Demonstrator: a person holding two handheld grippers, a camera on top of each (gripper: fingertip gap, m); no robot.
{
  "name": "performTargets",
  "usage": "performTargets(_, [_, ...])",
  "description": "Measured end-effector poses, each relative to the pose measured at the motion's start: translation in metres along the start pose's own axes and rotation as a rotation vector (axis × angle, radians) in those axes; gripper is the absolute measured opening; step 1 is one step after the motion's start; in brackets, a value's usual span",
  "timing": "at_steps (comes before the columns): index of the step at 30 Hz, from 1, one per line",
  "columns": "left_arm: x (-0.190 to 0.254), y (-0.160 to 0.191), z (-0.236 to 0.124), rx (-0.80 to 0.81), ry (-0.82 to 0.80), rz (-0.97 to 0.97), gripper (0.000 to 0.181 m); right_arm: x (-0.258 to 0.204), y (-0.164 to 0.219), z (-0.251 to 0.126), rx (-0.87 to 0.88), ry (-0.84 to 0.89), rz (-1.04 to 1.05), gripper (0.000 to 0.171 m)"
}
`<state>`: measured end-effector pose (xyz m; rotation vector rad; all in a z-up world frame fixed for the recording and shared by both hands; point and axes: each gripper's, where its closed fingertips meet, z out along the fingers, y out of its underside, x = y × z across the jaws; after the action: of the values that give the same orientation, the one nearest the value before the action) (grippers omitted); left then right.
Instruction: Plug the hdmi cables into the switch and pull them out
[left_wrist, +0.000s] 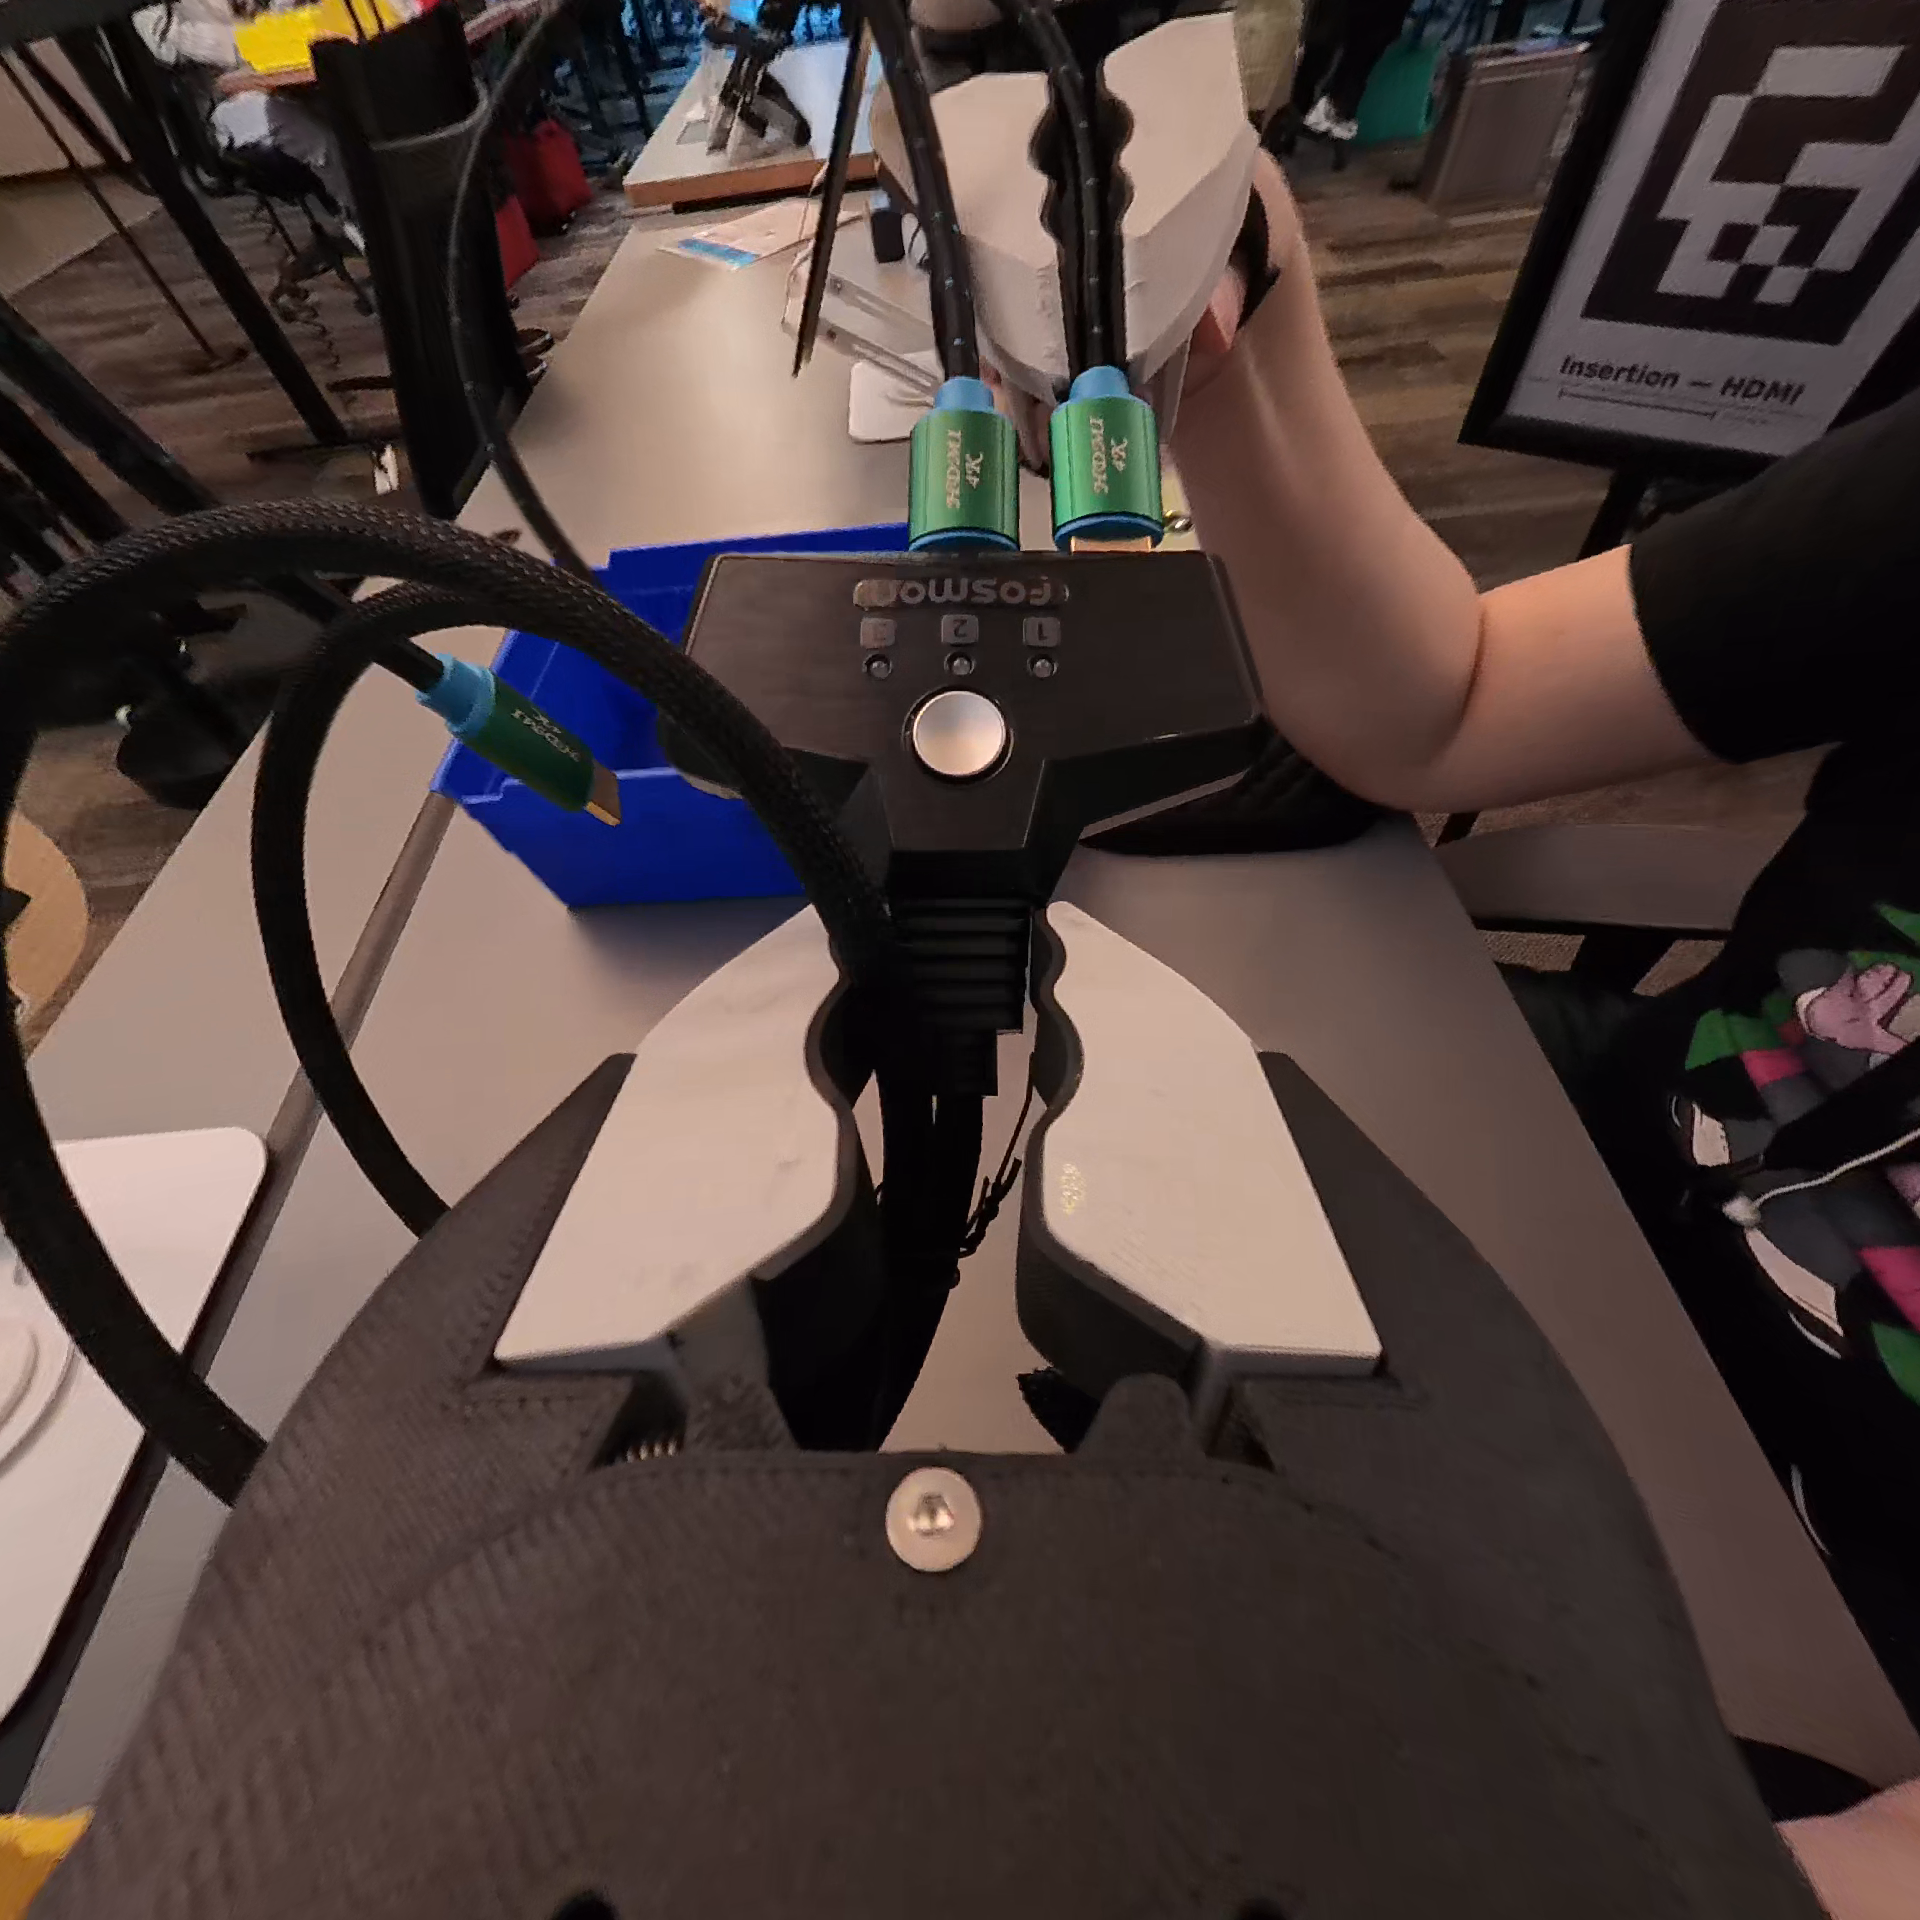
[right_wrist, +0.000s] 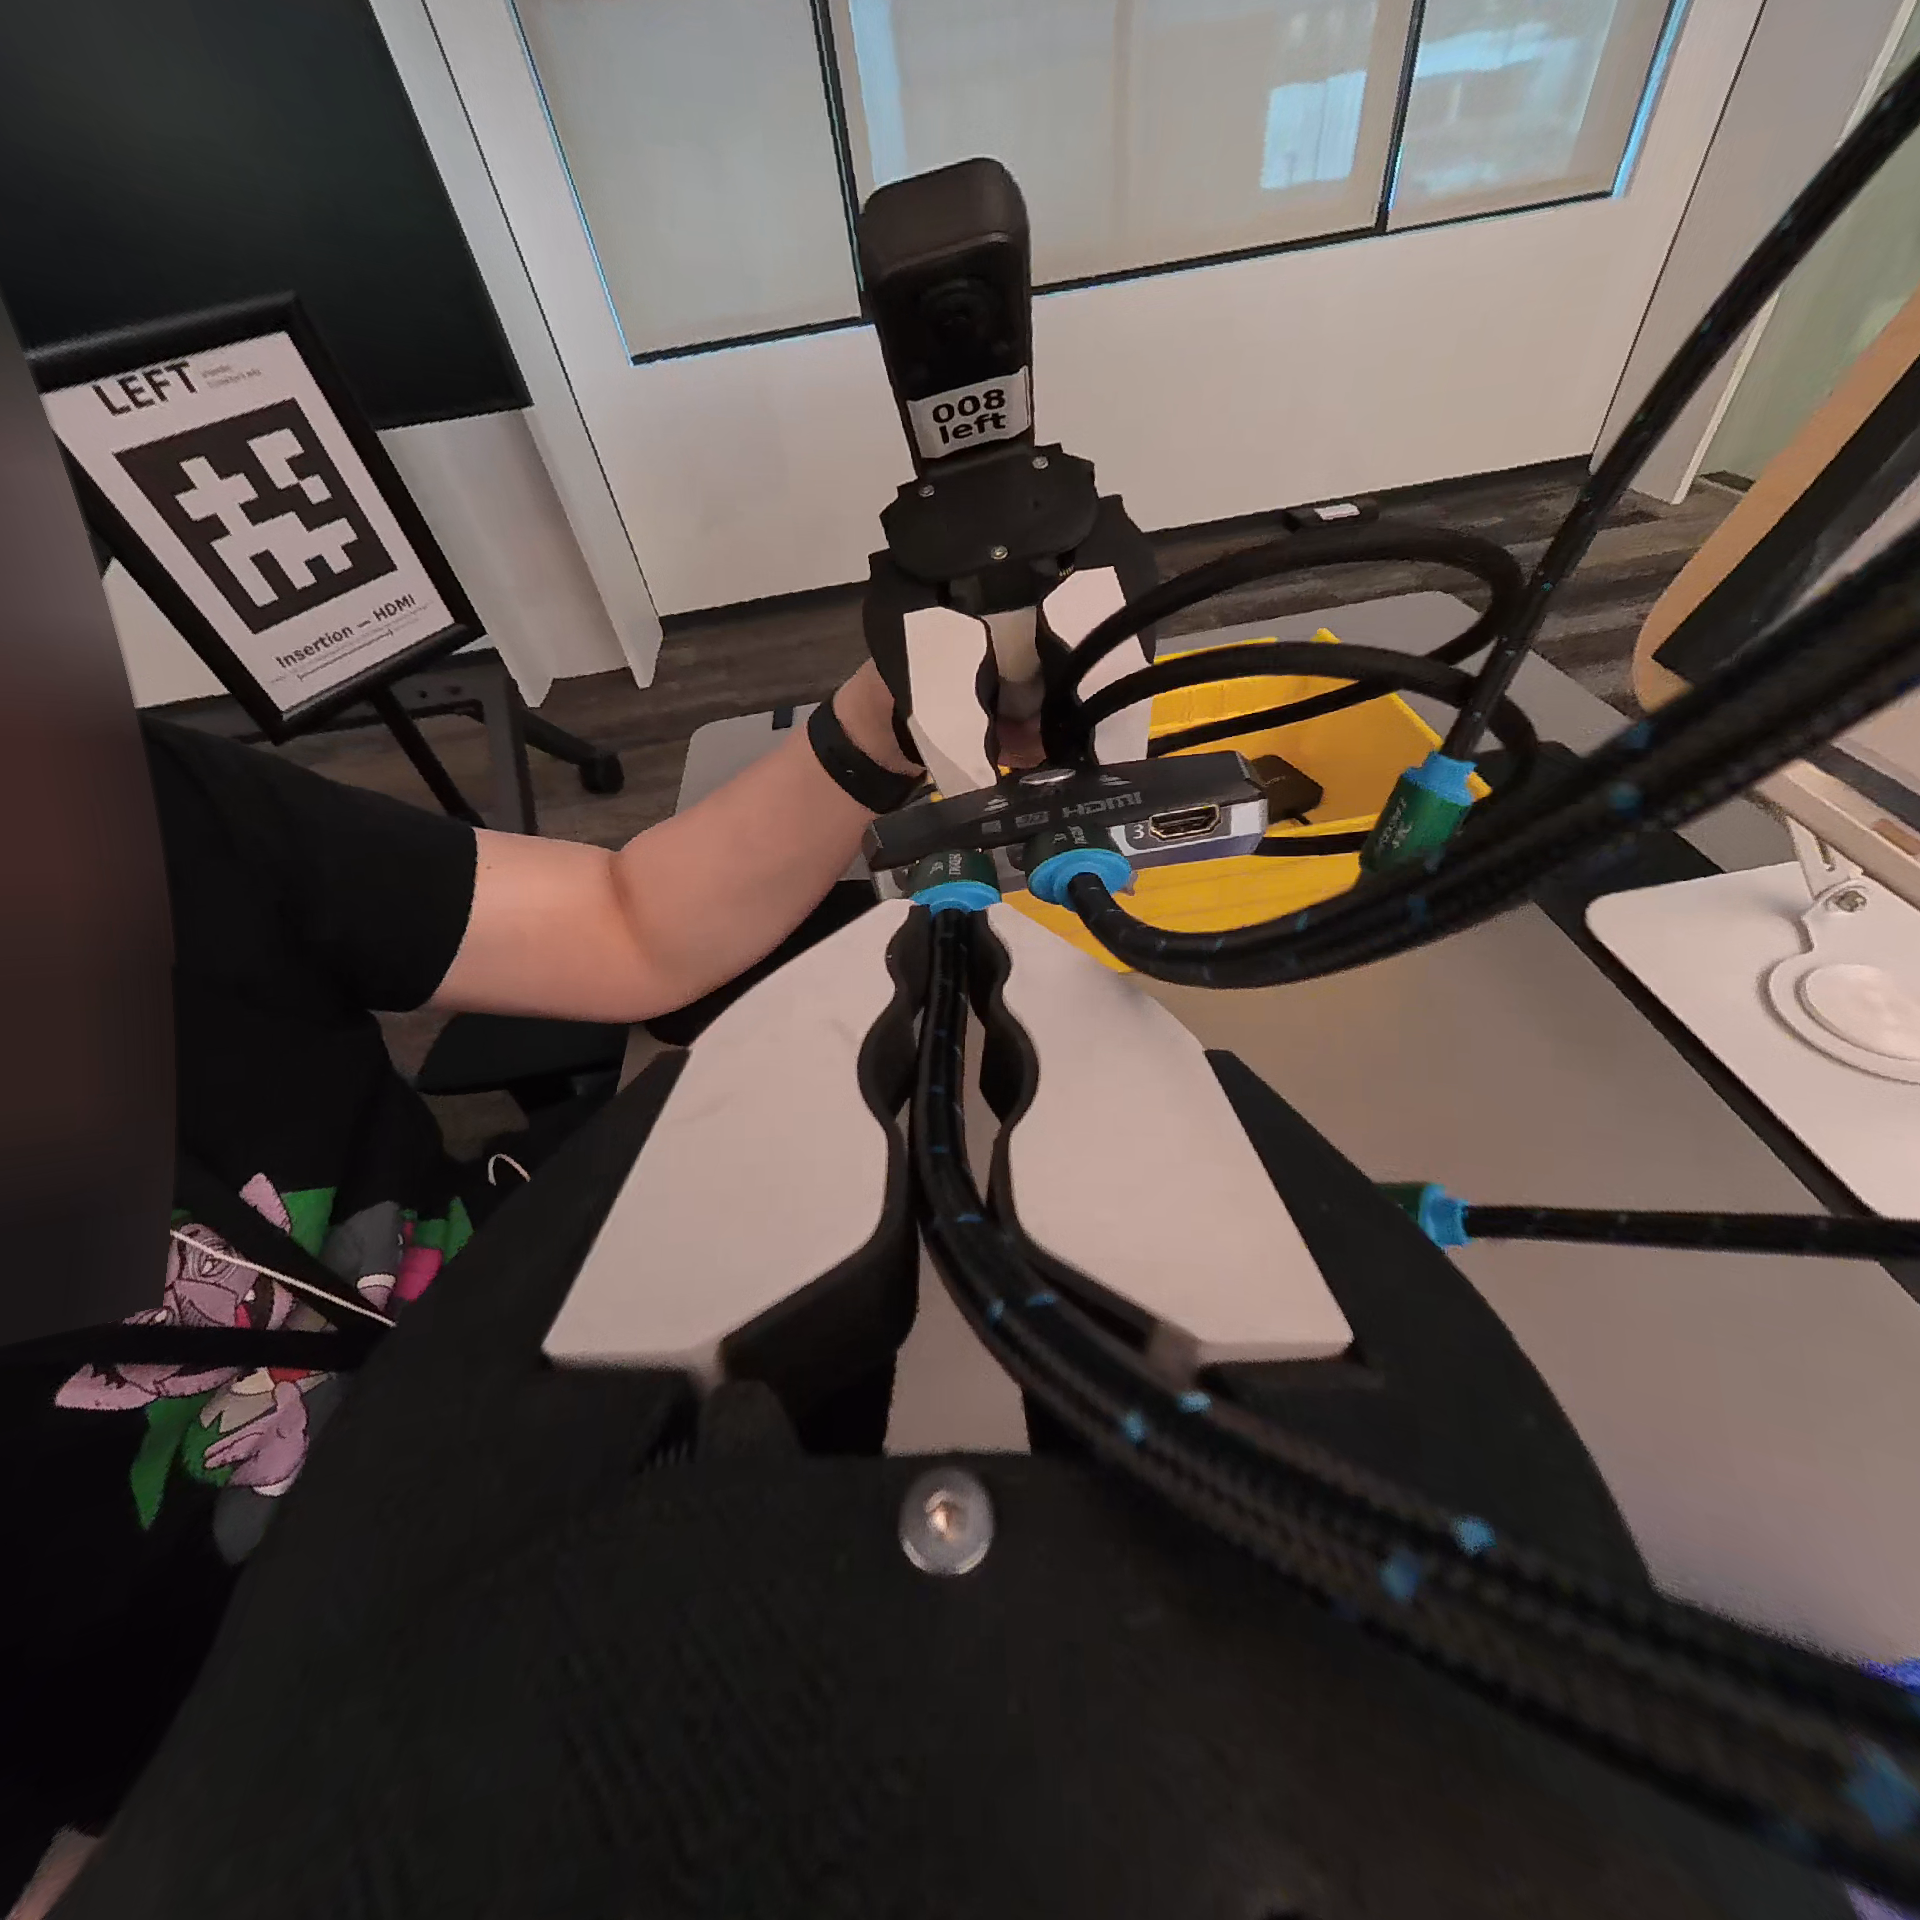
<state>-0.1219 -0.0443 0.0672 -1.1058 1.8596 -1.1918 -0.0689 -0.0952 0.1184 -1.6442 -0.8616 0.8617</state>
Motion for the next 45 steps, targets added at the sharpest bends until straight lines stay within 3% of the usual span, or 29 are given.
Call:
performTargets(33, [-0.027,0.013,0.003,0.015,-0.072,-0.131,0.026,0.026,0.005,0.008,-0.004,0.124,-0.04,0.009])
performTargets(45, [-0.011,0.003,0.006,0.035,0.002,-0.077,0.026,0.011,0.013,-0.004,-0.031,0.022,-0.211,0.01])
